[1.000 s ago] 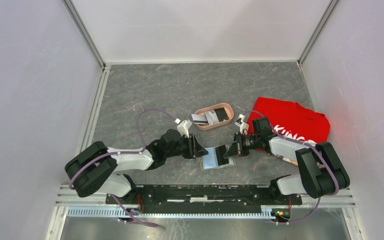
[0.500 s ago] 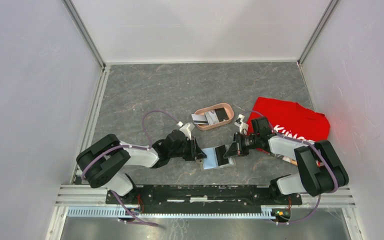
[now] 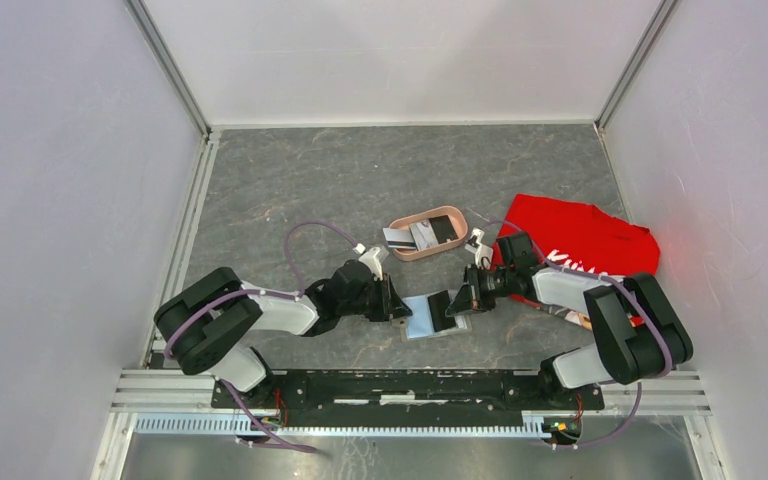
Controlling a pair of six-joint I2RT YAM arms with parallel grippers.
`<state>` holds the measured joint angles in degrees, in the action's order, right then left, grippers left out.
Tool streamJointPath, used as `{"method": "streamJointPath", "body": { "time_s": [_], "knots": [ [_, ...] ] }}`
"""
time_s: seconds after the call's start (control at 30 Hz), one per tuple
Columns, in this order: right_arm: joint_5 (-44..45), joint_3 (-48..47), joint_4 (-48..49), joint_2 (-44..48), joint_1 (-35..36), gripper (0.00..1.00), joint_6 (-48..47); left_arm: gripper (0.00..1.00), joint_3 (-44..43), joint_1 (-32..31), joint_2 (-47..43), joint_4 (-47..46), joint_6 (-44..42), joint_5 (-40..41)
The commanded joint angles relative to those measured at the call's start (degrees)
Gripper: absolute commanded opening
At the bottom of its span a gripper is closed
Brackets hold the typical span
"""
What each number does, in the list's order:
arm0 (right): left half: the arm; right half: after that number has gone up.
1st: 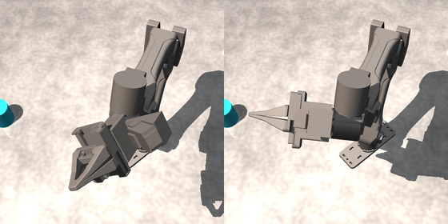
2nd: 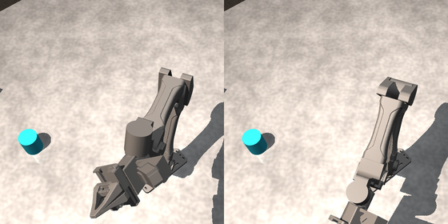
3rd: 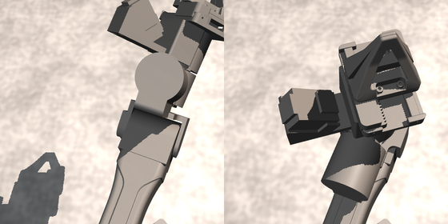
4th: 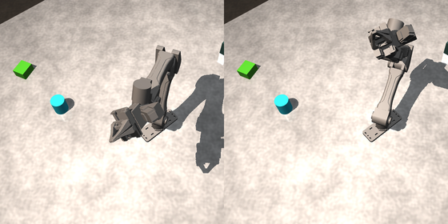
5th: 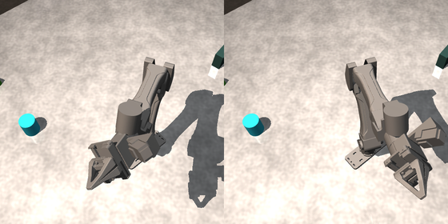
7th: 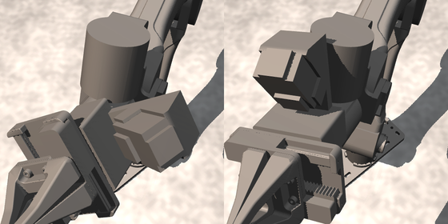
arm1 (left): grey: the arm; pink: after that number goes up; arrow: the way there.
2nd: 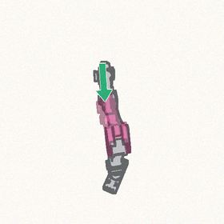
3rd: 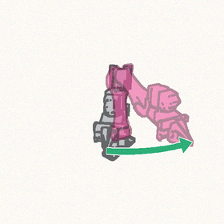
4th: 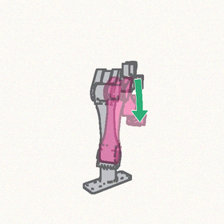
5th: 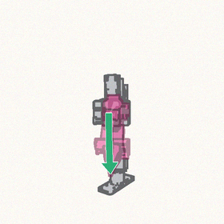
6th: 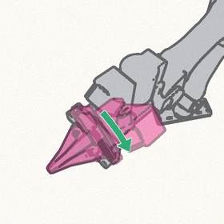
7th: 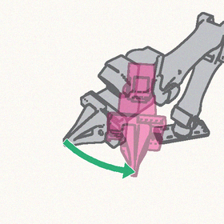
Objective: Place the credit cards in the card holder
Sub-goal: Insert the credit card into the card holder.
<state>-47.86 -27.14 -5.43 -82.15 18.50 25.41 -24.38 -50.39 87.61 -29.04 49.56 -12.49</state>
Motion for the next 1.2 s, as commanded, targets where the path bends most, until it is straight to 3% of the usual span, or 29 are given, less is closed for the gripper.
{"method": "streamJointPath", "body": {
  "time_s": [0.0,0.73,1.17],
  "knots": [
    [1.8,-2.11,-1.02,-1.01,0.56,0.0,-1.9,0.24,0.21,-0.23,0.83,-0.31,0.93,0.37],
    [3.07,-4.5,-2.82,-4.06,1.82,0.0,-2.85,0.19,0.56,-0.23,2.02,-1.97,0.53,-1.27],
    [8.75,-3.83,-5.72,-2.6,1.8,0.0,-4.13,0.18,0.64,-0.23,2.44,-2.38,0.54,-1.53]
  ]
}}
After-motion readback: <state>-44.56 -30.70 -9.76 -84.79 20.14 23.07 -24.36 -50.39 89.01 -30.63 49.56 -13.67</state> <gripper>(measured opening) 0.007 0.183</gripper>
